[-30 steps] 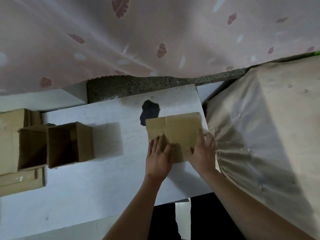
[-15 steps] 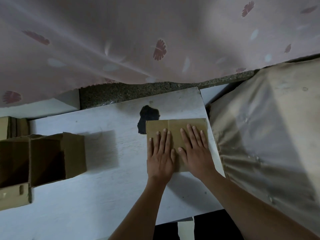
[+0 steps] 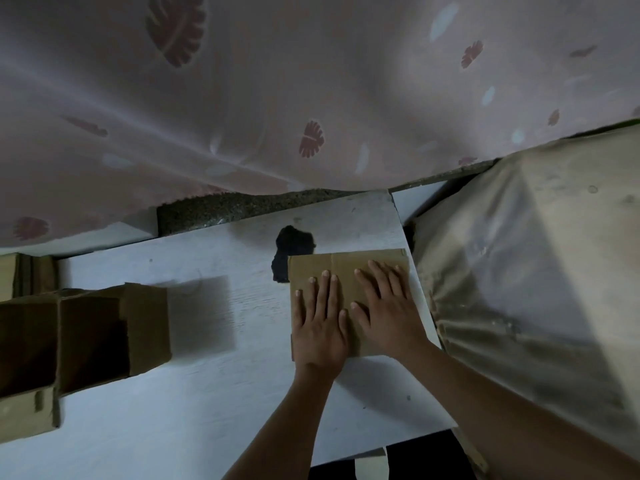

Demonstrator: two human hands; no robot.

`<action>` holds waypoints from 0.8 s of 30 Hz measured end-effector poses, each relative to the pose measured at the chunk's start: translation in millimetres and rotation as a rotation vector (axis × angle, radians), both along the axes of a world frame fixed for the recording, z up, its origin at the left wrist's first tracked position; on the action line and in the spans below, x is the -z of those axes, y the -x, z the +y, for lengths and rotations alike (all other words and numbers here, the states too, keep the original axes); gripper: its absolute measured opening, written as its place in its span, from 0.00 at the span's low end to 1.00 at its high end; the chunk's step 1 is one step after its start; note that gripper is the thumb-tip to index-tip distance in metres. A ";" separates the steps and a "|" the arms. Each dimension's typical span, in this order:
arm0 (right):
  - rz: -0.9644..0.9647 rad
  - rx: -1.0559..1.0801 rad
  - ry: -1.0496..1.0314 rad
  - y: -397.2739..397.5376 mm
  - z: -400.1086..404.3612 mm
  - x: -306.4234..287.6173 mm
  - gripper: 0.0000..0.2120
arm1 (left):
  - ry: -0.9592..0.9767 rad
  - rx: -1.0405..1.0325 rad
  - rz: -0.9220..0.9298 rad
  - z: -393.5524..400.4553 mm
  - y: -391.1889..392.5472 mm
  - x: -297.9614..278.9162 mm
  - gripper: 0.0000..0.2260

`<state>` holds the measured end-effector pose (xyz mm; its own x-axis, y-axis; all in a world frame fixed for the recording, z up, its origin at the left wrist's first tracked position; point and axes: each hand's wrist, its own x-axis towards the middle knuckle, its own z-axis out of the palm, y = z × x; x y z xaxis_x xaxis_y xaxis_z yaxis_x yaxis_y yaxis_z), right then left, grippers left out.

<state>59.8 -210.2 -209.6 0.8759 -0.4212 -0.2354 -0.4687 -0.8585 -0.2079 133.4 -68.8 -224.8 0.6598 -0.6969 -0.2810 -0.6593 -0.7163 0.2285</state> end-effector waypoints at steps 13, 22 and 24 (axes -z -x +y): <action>0.310 0.071 -0.055 -78.0 -45.9 -49.7 0.33 | -0.178 0.031 0.117 -2.6 2.0 -24.0 0.43; 0.299 0.187 -0.392 -69.6 -38.2 -84.7 0.23 | -0.140 -0.045 0.210 8.4 15.0 -51.9 0.46; 0.278 0.179 -0.415 -62.7 -35.5 -89.8 0.16 | -0.111 -0.063 0.266 12.7 13.7 -59.3 0.47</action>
<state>122.6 -245.7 -119.8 0.6794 -0.3802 -0.6275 -0.6863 -0.6318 -0.3602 119.7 -56.1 -165.5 0.5936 -0.6122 -0.5223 -0.5404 -0.7842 0.3049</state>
